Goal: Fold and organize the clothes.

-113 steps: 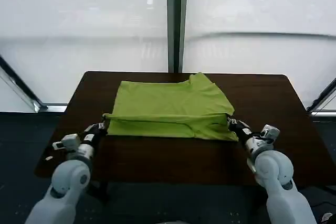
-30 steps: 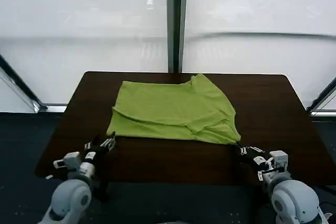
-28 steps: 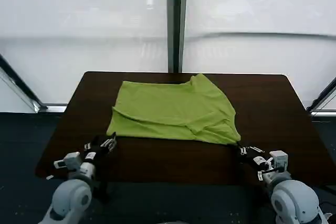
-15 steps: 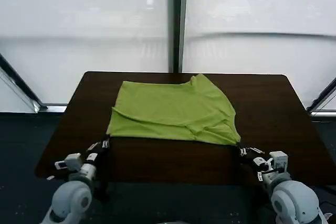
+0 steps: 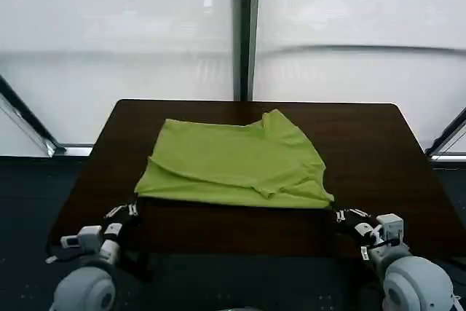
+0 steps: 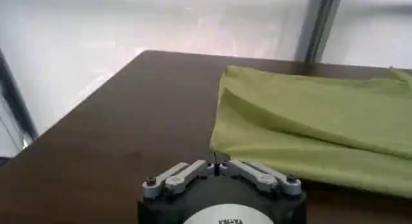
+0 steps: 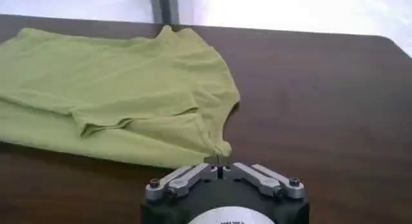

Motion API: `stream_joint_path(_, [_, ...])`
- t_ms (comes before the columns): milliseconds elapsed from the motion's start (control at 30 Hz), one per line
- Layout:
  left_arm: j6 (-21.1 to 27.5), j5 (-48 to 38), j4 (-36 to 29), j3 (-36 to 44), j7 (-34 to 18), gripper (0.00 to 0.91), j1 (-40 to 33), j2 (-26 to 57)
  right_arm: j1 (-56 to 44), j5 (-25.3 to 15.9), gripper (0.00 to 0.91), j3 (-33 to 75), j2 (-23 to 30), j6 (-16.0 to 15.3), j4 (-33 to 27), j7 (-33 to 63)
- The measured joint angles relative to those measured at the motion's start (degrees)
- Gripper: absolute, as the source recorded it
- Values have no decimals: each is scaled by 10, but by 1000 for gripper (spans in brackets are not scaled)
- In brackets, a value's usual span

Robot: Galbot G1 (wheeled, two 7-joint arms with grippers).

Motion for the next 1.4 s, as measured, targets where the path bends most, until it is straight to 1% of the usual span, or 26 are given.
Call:
stream_joint_path(167, [-7,7,-16,-8,-5,0,40,-6,-8,0,0,1,-2,-9,5,-7])
stream_joint_path(200, [-7,7,-18,-10,-7,156,46,-7,-11,1,137,2,-3,-11,8,-8])
stream_joint_path(233, [-7,7,-21,-11,-10,673,53,-7,-13,1,702,5,-3,-13,11,-8])
stream_joint_path(267, [-7,7,-24,-13,-11,878,58,-7,-16,1,878,7,-4,-18,15,-7])
stream_joint_path(300, [-7,7,-26,-15,-11,878,63,-7,-20,1,878,10,-5,-24,19,-5])
stream_joint_path(400, [-5,7,-33,-19,-20,878,73,-8,-30,5,878,19,-11,-25,33,-3])
stream_joint_path(467, [-2,6,-37,-23,-25,878,77,-10,-35,17,878,29,-17,-25,45,-2])
stream_joint_path(600, [14,6,-50,-31,-38,878,89,-11,-18,71,878,58,-32,-25,52,17])
stream_joint_path(700, [30,6,-58,-37,-56,878,93,-10,18,115,878,66,-47,-25,41,33])
stream_joint_path(767, [35,6,-63,-41,-65,878,94,-10,56,142,878,62,-61,-25,22,48])
stream_joint_path(900, [45,-15,-76,-53,-66,878,89,-3,150,179,878,33,-88,-25,-34,75])
stream_joint_path(1033, [80,-52,-95,-67,-67,878,63,12,247,213,878,-17,-107,-25,-96,105])
stream_joint_path(1133, [107,-93,-97,-68,-75,878,31,31,325,243,878,-70,-108,-25,-143,135])
stream_joint_path(1200, [131,-132,-94,-63,-78,878,1,47,373,252,878,-105,-107,-25,-170,143])
stream_joint_path(1400, [165,-216,-53,-31,-76,878,-113,111,501,250,878,-208,-82,-25,-266,140])
